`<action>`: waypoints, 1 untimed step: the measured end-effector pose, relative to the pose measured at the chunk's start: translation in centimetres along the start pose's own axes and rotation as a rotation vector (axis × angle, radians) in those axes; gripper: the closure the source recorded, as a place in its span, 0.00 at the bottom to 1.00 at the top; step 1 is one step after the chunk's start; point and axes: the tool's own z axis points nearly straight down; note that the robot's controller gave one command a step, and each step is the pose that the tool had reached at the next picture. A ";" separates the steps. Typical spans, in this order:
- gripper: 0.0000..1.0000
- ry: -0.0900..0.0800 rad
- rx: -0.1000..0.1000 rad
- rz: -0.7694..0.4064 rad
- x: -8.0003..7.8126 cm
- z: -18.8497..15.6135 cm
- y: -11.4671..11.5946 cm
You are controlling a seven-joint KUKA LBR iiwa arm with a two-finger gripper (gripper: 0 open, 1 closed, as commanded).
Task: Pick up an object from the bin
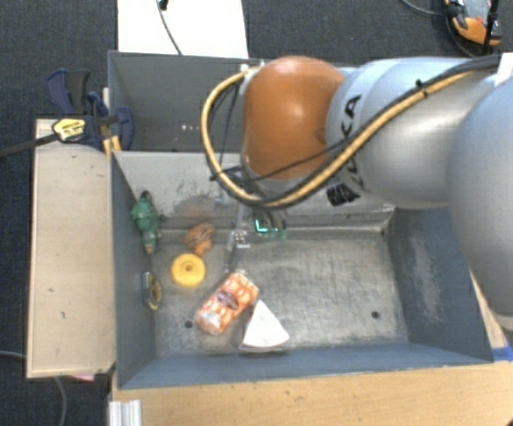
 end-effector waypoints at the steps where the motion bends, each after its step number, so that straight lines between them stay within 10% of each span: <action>1: 0.00 -0.008 -0.001 0.003 -0.2 -0.4 -0.1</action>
Offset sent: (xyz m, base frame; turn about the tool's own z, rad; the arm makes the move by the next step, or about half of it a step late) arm -0.0271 0.0263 -0.1045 -0.1206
